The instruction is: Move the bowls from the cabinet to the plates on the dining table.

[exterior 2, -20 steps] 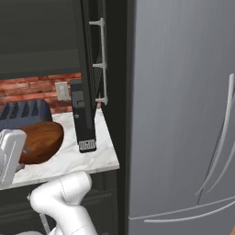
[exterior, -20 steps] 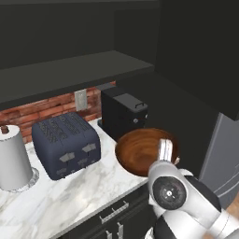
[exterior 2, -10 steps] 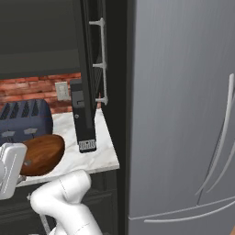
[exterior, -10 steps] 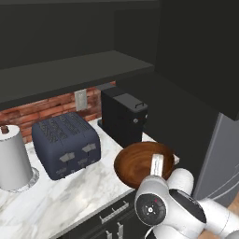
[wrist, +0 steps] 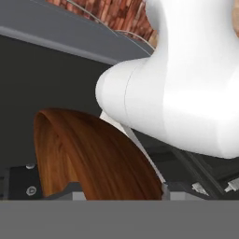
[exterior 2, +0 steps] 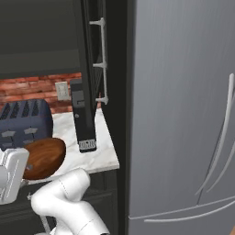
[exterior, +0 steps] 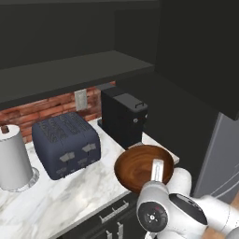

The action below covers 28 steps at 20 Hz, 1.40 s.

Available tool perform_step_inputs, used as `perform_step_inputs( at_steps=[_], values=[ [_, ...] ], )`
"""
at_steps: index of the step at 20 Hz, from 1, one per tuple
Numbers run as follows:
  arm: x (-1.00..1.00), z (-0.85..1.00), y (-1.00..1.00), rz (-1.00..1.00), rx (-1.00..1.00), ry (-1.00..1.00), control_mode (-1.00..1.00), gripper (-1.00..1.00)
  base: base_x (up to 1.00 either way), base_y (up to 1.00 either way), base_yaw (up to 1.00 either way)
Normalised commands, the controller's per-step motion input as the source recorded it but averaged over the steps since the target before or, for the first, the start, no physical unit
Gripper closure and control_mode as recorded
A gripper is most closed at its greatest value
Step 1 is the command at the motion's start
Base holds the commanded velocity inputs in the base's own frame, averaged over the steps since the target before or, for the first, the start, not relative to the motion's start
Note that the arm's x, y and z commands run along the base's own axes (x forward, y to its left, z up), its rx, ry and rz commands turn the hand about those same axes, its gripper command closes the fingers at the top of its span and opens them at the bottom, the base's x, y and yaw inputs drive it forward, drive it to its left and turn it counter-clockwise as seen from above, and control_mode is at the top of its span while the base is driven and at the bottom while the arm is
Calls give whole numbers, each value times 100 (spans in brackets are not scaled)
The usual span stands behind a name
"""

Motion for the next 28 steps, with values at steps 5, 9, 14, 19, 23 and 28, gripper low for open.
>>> perform_step_inputs(
  at_steps=[5,9,14,19,23,28],
  values=[
    [0,0,0,0,0,0,100,100,-20,0,0],
    [0,0,0,0,0,0,100,100,-23,0,0],
    [0,0,0,0,0,0,100,100,-90,0,0],
    [0,0,0,0,0,0,100,100,-100,0,1],
    [0,0,0,0,0,0,100,100,-100,0,1],
    [0,0,0,0,0,0,100,100,-79,0,1]
  ],
)
